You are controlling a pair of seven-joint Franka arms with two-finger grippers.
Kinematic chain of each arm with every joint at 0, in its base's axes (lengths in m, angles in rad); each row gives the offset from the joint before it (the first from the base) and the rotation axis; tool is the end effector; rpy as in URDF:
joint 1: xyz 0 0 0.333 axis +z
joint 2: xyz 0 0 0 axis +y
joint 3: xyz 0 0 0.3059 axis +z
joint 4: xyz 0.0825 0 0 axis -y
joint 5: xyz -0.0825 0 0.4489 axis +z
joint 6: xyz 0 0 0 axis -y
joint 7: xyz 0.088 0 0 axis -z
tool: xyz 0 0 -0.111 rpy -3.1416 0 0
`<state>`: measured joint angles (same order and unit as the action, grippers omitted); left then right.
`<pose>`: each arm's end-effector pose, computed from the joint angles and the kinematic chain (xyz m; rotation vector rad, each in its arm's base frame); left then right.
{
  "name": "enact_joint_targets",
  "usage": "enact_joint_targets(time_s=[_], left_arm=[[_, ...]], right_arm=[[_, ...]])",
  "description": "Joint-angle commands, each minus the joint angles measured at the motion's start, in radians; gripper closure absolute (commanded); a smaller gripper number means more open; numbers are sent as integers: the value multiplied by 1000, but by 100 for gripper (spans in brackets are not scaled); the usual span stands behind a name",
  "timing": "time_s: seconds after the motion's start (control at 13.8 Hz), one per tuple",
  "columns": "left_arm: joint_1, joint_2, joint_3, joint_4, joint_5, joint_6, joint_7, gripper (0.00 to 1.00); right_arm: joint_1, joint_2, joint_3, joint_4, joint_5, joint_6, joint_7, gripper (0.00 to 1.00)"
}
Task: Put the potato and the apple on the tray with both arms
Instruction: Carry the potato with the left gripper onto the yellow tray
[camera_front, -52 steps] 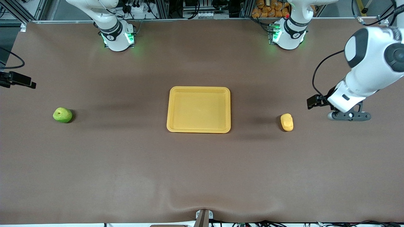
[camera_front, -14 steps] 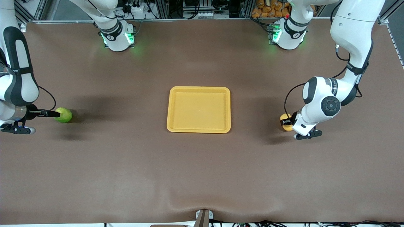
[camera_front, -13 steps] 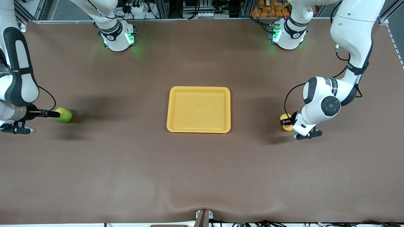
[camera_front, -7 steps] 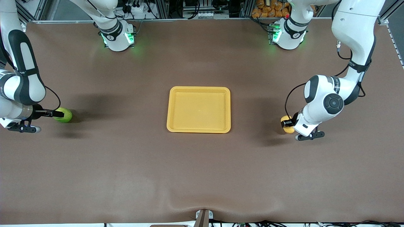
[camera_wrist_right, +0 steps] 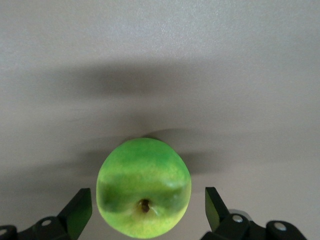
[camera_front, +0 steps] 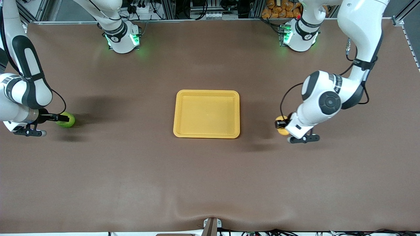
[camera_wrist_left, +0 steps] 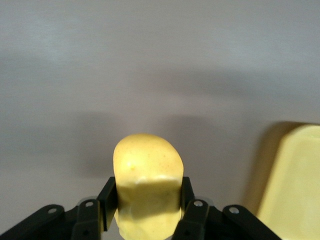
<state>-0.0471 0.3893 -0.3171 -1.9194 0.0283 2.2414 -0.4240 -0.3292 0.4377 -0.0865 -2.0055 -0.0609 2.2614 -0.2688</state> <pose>0.6204 -0.2316 0.2393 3.0659 0.0936 -0.1247 0.5687 -0.2544 0.1604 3.1074 -0.1540 -0.3079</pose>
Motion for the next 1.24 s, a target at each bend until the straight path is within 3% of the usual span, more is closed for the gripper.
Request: enact_joint_targets(time_s=[0.0,0.29,0.44,0.58,0.73,0.8,0.87,0.94,1.02,1.16], left_arm=[[-58,0,-10,33,19,-29,-22,93],[-160,26,-10,74,21,-29,-71,94],[-226,57,-8,103,24,-29,-105,94],[-295,86,-4,126,59,-29,-120,94],[-344,135,-4,177,117,-29,-183,96],[-365,161,-4,201,146,-29,-229,98],[-384,189,-2,221,174,-29,-263,98],[-398,216,-2,239,198,-29,-289,98],[-415,236,-2,253,220,-29,-311,98],[-438,266,1,270,264,-29,-338,98]], right_arm=[[-31,-4,16,-22,-10,24,-13,0],[-40,6,17,-25,-2,37,-12,0],[-45,6,17,-36,0,41,-12,7],[-57,9,21,-53,1,69,-13,3],[-59,9,22,-62,1,81,-13,6],[-59,9,22,-62,1,83,-13,18],[-53,9,22,-62,1,78,-13,54],[-44,4,24,-59,1,63,-10,80],[-37,-2,33,-41,1,3,-7,97],[-34,-2,53,58,1,-174,-7,100]])
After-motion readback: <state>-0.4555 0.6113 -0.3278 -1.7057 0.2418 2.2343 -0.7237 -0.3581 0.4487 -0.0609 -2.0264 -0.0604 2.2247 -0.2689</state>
